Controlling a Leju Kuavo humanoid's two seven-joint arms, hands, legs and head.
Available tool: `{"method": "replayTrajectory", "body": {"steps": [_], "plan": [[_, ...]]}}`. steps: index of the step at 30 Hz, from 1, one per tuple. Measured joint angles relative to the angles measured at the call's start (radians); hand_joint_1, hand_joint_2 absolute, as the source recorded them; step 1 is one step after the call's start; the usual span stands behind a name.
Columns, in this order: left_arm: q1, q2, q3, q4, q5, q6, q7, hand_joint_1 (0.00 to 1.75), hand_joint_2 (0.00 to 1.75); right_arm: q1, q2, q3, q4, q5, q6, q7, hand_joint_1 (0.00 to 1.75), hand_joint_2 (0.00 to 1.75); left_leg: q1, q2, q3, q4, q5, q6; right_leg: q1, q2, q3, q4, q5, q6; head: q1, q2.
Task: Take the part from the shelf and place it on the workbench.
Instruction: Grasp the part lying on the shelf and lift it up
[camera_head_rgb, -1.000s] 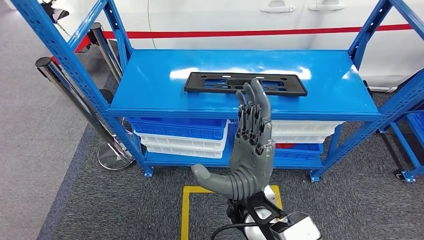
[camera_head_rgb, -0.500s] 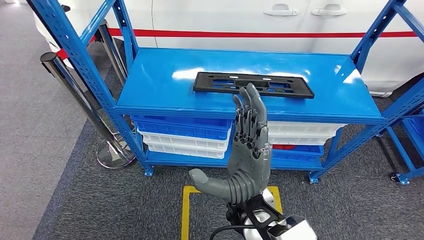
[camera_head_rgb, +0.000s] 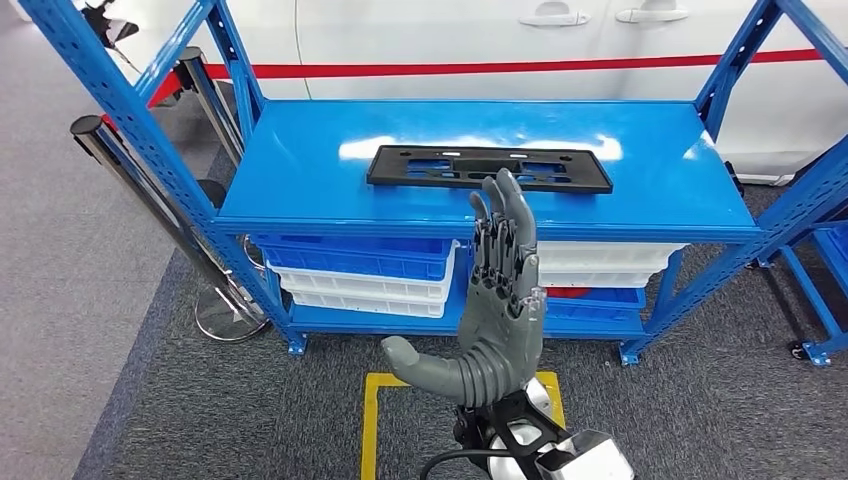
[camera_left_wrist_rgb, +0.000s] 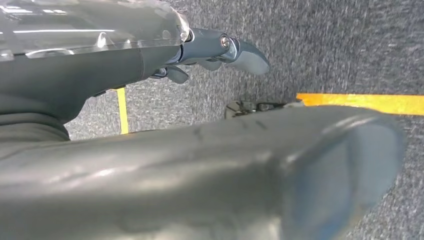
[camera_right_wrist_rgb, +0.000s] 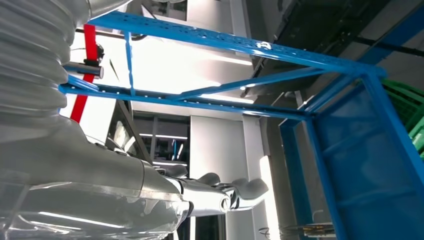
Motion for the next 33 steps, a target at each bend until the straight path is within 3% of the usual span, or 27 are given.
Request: {"method": "replayTrajectory", "body": {"steps": [1,2,3,6,8,11,13,15,17,18,19,21,22,23,27,29,31,33], "plan": [[0.001,0.0,0.0,0.0,0.0,0.0,0.0,0.0,0.0,0.0,0.0,0.0,0.0,0.0,0.001,0.0,0.0,1.75,0.0,0.0,-0.025,0.054,-0.017,-0.001,0.002,0.0,0.0,0.001,-0.001,-0.001,0.0,0.0],[0.002,0.0,0.0,0.0,0.0,0.0,0.0,0.0,0.0,0.0,0.0,0.001,0.0,0.0,0.001,0.0,0.0,1.75,0.0,0.0,-0.037,0.076,-0.015,-0.001,0.003,0.0,0.0,0.002,-0.001,-0.002,0.0,0.0],[0.003,0.0,0.0,0.0,0.0,0.0,0.0,0.0,0.0,0.0,0.0,0.001,0.0,0.0,0.001,0.0,0.0,1.75,0.0,0.0,-0.03,0.06,0.006,-0.001,0.004,0.001,0.001,0.003,-0.002,-0.002,0.0,0.0],[0.001,0.001,0.0,0.0,0.0,0.0,0.0,0.0,0.0,0.0,0.0,0.001,0.0,0.0,0.002,0.0,0.0,1.75,-0.002,0.0,0.054,-0.125,0.1,0.009,0.008,0.002,0.004,0.01,-0.008,0.002,0.0,0.0],[-0.001,0.001,0.0,0.0,0.0,-0.001,0.0,0.0,0.0,-0.002,0.0,0.001,0.0,0.0,0.002,0.0,0.0,1.75,-0.006,0.0,0.084,-0.193,0.116,0.017,0.011,0.002,0.001,0.013,-0.01,0.01,0.001,0.0],[0.0,0.001,0.0,0.0,-0.001,-0.003,0.0,0.0,0.0,-0.006,0.0,0.003,0.0,-0.001,0.004,0.0,0.0,1.75,-0.004,-0.001,0.088,-0.206,0.121,0.03,0.012,0.002,-0.003,0.017,-0.012,0.025,0.001,0.0],[-0.001,0.001,0.0,0.0,-0.001,-0.003,0.0,0.0,0.0,-0.009,0.0,0.003,0.0,-0.003,0.006,0.0,0.0,1.75,0.002,0.0,0.091,-0.215,0.127,0.041,0.01,0.003,-0.026,0.071,-0.048,0.036,0.003,0.0],[-0.002,0.001,0.0,0.0,-0.001,-0.003,0.0,0.0,0.0,-0.01,-0.001,0.003,0.0,-0.004,0.008,0.0,0.0,1.75,0.002,0.001,0.089,-0.215,0.128,0.045,0.004,0.003,-0.085,0.195,-0.111,0.045,0.004,0.0],[-0.001,0.001,0.0,0.0,-0.001,-0.003,0.0,0.0,0.0,-0.009,-0.002,0.003,0.0,-0.005,0.009,0.0,0.0,1.75,0.002,0.002,0.089,-0.215,0.128,0.046,-0.002,0.002,-0.13,0.287,-0.138,0.051,0.004,0.0],[-0.001,0.001,0.0,0.0,-0.001,-0.003,0.001,0.0,0.0,-0.009,-0.002,0.003,0.0,-0.005,0.009,0.0,0.0,1.75,0.002,0.002,0.089,-0.214,0.127,0.045,-0.005,0.002,-0.128,0.281,-0.123,0.052,0.004,0.0],[0.0,0.001,0.0,0.0,-0.002,-0.003,0.001,0.0,0.0,-0.009,-0.002,0.003,0.0,-0.005,0.01,0.0,0.0,1.75,0.002,0.001,0.09,-0.213,0.126,0.044,-0.008,0.002,-0.106,0.238,-0.093,0.053,0.004,0.0],[-0.001,0.001,0.0,0.0,-0.002,-0.003,0.002,0.0,0.0,-0.009,-0.002,0.003,0.0,-0.004,0.01,0.0,0.0,1.75,0.001,-0.001,0.091,-0.209,0.122,0.036,-0.011,0.002,-0.039,0.102,-0.031,0.051,0.004,0.0],[-0.001,0.001,0.0,0.0,-0.002,-0.003,0.002,0.0,0.0,-0.009,-0.002,0.003,0.0,-0.004,0.01,0.0,0.0,1.75,-0.001,-0.001,0.09,-0.206,0.12,0.031,-0.01,0.002,-0.016,0.053,-0.016,0.048,0.003,0.0],[-0.001,0.001,0.0,0.0,-0.002,-0.003,0.003,0.0,0.0,-0.009,-0.002,0.003,0.0,-0.003,0.01,0.0,0.0,1.75,-0.003,-0.001,0.089,-0.205,0.119,0.025,-0.008,0.003,-0.005,0.026,-0.011,0.043,0.003,0.0],[-0.002,0.001,0.0,0.0,-0.002,-0.004,0.008,0.0,0.0,-0.008,-0.002,0.003,-0.002,-0.002,0.01,0.0,0.0,1.75,0.001,0.0,0.084,-0.195,0.106,0.002,-0.005,0.006,-0.005,0.014,-0.009,0.017,0.002,0.0],[-0.002,0.001,0.0,0.0,-0.001,-0.007,0.016,0.0,0.0,-0.007,-0.002,0.003,-0.005,-0.001,0.013,0.0,0.0,1.75,0.003,0.0,0.046,-0.105,0.052,-0.004,-0.005,0.003,-0.003,0.01,-0.007,0.006,0.001,0.0],[0.0,0.001,0.0,0.0,-0.001,-0.01,0.021,0.0,0.0,-0.002,-0.002,0.003,-0.007,-0.001,0.016,0.0,0.0,1.75,0.003,0.001,-0.017,0.033,-0.009,-0.005,-0.001,0.002,-0.004,0.011,-0.008,0.001,0.001,0.0],[0.001,0.001,0.0,0.0,-0.001,-0.012,0.021,0.0,0.0,0.003,-0.002,0.003,-0.007,-0.001,0.017,0.0,0.0,1.75,0.003,0.0,-0.043,0.085,-0.01,-0.004,0.003,0.003,-0.002,0.012,-0.009,-0.001,0.001,0.0]]}}
